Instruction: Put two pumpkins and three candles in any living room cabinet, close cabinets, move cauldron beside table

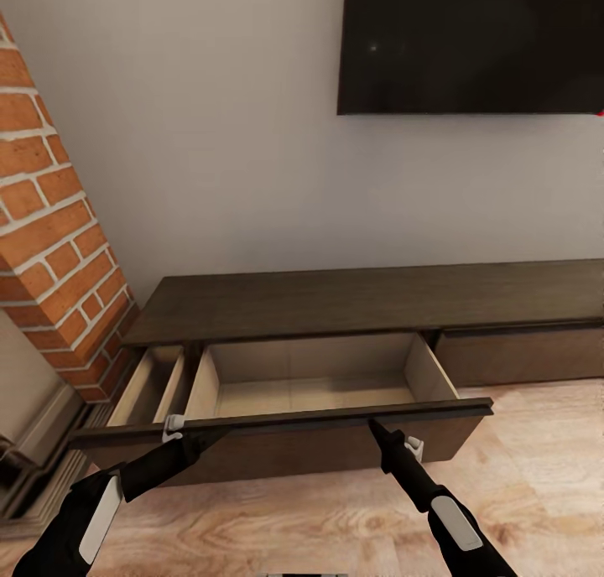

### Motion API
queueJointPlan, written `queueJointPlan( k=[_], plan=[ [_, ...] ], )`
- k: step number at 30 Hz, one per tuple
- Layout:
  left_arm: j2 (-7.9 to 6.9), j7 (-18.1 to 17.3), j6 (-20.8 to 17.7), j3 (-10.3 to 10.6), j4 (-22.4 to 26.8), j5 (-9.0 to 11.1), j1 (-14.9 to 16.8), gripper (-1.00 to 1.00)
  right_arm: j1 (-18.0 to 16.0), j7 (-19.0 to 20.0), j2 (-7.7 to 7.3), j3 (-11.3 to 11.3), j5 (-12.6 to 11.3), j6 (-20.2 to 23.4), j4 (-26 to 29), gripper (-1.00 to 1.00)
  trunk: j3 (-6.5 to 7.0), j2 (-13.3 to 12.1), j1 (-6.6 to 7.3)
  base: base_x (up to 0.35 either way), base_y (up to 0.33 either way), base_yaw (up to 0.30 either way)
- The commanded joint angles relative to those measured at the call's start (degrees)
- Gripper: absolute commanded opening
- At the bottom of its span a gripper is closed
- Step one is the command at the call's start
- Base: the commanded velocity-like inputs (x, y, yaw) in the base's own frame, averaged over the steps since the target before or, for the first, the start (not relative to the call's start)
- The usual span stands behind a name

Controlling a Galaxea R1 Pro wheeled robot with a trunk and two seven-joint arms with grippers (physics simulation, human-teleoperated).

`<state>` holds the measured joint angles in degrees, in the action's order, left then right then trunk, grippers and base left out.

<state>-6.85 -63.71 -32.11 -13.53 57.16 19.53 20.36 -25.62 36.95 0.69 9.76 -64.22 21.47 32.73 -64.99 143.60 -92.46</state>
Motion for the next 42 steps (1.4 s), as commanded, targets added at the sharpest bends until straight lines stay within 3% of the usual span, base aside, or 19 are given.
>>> queueJointPlan(
  k=[1, 32, 33, 42],
  plan=[
    [0.0, -0.1, -0.5, 0.0, 0.0, 0.2, 0.0, 1.0, 0.0, 3.8, 0.1, -1.7, -0.6, 1.0, 0.1, -1.0, -0.04, 0.0, 0.03, -0.076, 0.0, 0.0],
    [0.0, -0.1, -0.5, 0.0, 0.0, 0.2, 0.0, 1.0, 0.0, 3.8, 0.1, -1.7, -0.6, 1.0, 0.1, -1.0, -0.04, 0.0, 0.03, -0.051, 0.0, 0.0],
    [0.0, -0.1, -0.5, 0.0, 0.0, 0.2, 0.0, 1.0, 0.0, 3.8, 0.1, -1.7, -0.6, 1.0, 0.1, 1.0, -0.04, 0.0, 0.03, -0.004, 0.0, 0.0],
    [0.0, -0.1, -0.5, 0.0, 0.0, 0.2, 0.0, 1.0, 0.0, 3.8, 0.1, -1.8, -0.6, 1.1, 0.1, 1.0, -0.04, 0.0, 0.03, -0.001, 0.0, 0.0]
  ],
)
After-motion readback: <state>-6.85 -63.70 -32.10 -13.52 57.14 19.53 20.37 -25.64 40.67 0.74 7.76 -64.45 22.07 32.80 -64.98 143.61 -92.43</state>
